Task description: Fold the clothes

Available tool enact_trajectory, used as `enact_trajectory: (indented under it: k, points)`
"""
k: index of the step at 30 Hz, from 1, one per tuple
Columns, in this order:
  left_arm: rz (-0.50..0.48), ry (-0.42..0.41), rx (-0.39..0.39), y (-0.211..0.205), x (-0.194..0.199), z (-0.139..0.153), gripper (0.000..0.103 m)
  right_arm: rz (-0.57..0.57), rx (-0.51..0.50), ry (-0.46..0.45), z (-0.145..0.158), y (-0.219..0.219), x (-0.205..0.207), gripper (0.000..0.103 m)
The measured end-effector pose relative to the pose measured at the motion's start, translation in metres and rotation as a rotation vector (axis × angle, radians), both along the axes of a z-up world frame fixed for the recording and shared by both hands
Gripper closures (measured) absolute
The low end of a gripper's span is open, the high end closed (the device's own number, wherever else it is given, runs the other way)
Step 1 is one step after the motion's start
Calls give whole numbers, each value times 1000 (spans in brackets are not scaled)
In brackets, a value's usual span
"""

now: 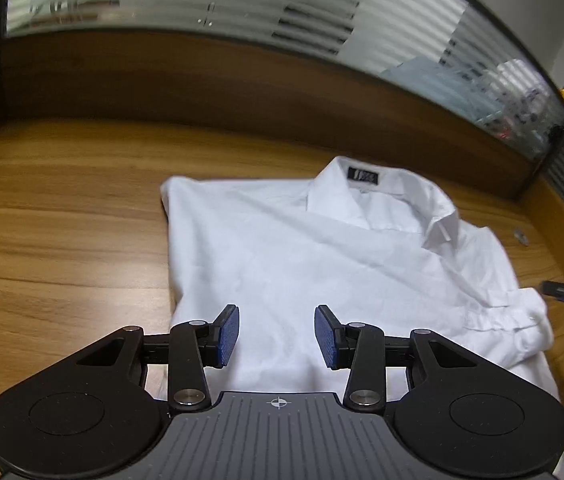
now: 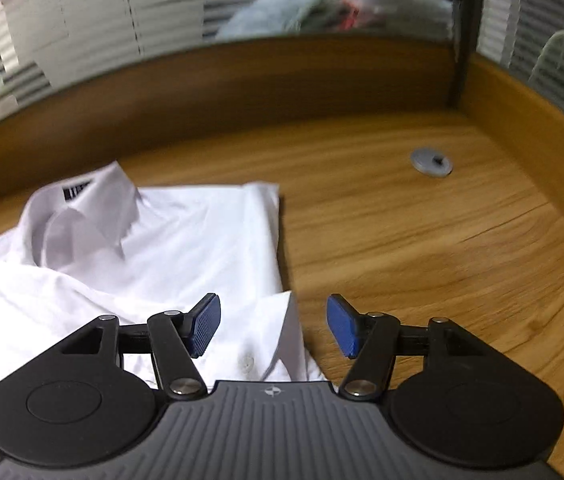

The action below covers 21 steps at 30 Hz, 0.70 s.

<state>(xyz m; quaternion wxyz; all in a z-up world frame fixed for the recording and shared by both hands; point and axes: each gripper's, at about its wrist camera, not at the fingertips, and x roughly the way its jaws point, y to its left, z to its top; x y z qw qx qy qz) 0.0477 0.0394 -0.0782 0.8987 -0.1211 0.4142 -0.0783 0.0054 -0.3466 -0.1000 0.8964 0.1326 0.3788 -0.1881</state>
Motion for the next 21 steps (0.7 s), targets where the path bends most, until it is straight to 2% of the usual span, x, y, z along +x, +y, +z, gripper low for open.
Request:
enact_trajectory:
  k: [3,4,5,7,9,12,15,19,21]
  points:
    - [16,33,34,1,7,-17,62,30,4,-27,5,8,-12,42]
    - [21,45,47,2,8,-22,65,45,-4,-20,3,11,-13,53]
    - [31,52,61,3,8,-26,67,56,-12,-6,0,15,-14,69]
    - [42,59,75,5,9,-32,70,52,-16,38,-10,18,-11,83]
    - [53,63,85,7,10,-36,70,9,1,68,-21,14,-9,84]
    - [69,68,94,11,12,-39,71,-48,94,90,-33,1,-7,87]
    - [93,69,89,14,12,-39,74,-62,137,75,-32,-2,-9,89]
    - [103,76,76,12,13,-35,75,-36,89,128,-33,-2,-5,89]
    - [88,44,36,11,11,-23,73,-41,50,119,-28,0,-4,88]
